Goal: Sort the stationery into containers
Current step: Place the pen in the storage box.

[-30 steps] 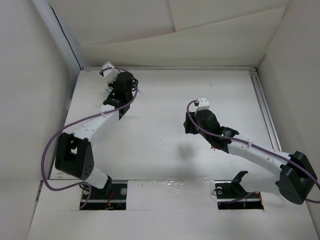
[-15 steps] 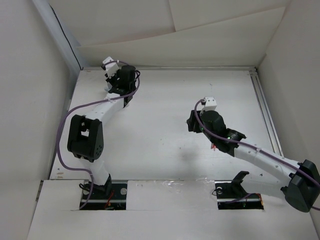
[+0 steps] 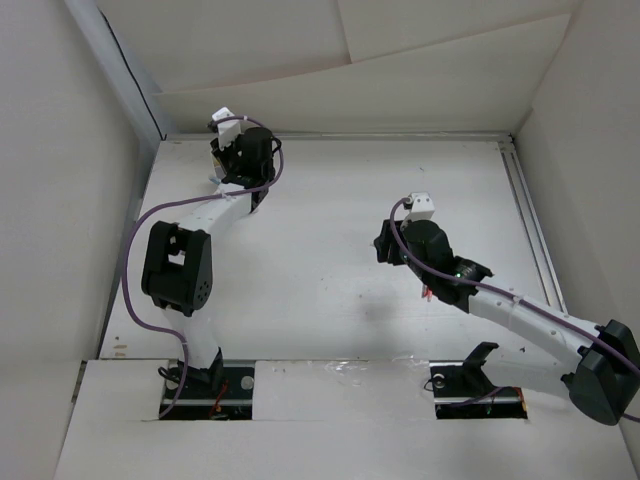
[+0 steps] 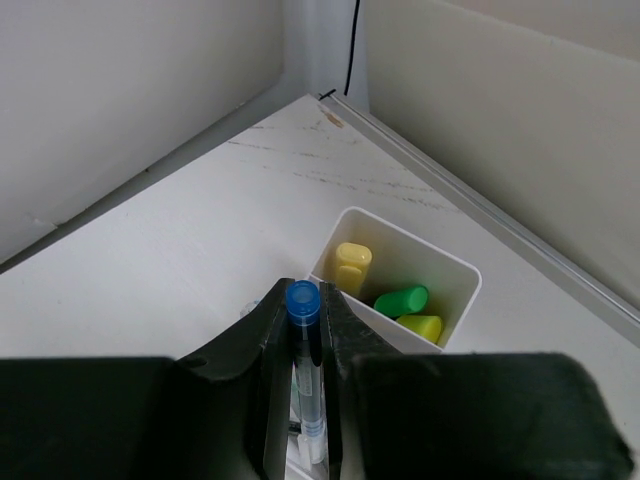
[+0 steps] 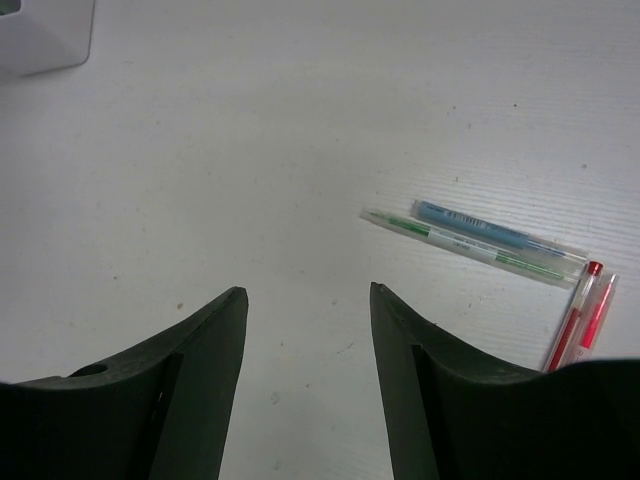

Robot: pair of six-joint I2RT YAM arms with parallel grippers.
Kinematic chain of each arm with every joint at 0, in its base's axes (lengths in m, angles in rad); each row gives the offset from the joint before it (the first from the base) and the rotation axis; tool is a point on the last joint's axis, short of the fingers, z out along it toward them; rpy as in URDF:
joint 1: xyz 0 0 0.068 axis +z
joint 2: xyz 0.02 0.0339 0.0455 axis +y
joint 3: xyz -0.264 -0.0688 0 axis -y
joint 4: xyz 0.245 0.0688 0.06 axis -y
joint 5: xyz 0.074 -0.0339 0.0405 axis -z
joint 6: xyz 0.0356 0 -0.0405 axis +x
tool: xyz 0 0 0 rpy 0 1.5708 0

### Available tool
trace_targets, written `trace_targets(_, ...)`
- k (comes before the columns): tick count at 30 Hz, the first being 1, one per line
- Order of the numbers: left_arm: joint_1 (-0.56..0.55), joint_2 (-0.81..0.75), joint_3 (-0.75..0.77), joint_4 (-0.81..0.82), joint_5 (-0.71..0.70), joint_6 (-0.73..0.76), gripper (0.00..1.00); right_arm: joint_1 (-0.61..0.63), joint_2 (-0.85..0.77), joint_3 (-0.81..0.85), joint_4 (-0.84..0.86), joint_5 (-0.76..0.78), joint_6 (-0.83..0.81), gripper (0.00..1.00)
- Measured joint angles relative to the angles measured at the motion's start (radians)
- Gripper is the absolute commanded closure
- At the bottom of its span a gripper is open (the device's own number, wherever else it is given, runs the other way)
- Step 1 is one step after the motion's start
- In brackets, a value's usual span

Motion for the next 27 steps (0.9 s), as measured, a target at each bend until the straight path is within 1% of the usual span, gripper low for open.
trace_targets(15,-0.001,0.059,-0.008,0.060,-0.010,0.012,1.00,-0.008,-0.034,-0.021,0.013,-0.012,0.000,0.42)
trace_targets(16,-0.001,0.065,-0.010,0.059,-0.013,0.010,0.99,-0.008,-0.035,-0.021,0.015,-0.012,0.000,0.42)
trace_targets(19,-0.005,0.079,-0.012,0.058,-0.021,0.000,0.90,-0.008,-0.035,-0.021,0.018,-0.015,0.000,0.39)
trace_targets(20,-0.006,0.081,-0.013,0.057,-0.024,-0.004,0.84,-0.008,-0.035,-0.022,0.018,-0.016,0.000,0.38)
trace_targets(21,-0.008,0.081,-0.014,0.056,-0.026,-0.006,0.81,-0.008,-0.035,-0.022,0.018,-0.017,0.000,0.38)
trace_targets(22,-0.008,0.081,-0.014,0.055,-0.029,-0.011,0.77,-0.008,-0.035,-0.022,0.018,-0.018,0.001,0.34)
trace_targets(23,-0.009,0.081,-0.014,0.056,-0.030,-0.015,0.73,-0.008,-0.035,-0.022,0.018,-0.019,0.000,0.33)
trace_targets(24,-0.010,0.081,-0.014,0.056,-0.032,-0.018,0.68,-0.008,-0.035,-0.022,0.018,-0.019,0.001,0.33)
trace_targets(27,-0.016,0.081,-0.014,0.053,-0.031,-0.026,0.64,-0.012,-0.035,-0.022,0.018,-0.019,0.001,0.31)
